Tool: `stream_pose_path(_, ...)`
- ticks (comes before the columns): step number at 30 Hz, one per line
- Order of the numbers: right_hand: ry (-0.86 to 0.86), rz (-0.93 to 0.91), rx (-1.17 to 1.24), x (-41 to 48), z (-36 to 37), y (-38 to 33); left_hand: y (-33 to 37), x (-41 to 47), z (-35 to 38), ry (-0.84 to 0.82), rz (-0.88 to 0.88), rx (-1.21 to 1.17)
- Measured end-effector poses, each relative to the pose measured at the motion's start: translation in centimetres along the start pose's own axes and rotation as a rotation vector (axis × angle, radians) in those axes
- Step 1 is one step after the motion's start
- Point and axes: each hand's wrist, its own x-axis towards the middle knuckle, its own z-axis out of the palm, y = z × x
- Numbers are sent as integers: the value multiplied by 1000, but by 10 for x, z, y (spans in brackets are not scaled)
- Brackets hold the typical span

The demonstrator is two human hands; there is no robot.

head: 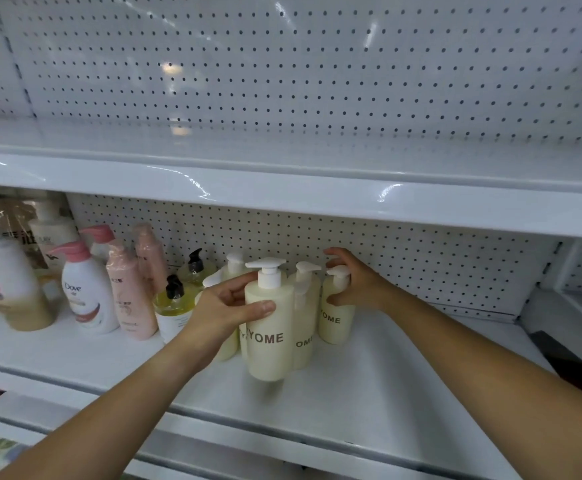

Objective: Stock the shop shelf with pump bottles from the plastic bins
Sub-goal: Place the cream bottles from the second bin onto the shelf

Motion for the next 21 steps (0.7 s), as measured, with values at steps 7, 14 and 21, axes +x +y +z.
stream_pose_path(7,268,-37,175,-42,-14,-32,8,5,14,-53,33,0)
stream_pose_path(14,352,-101,491,-123,14,-87,16,8,30,-110,31,-18)
stream_pose_path(21,309,32,335,-163,70,-95,23,-5,55,-204,18,-37)
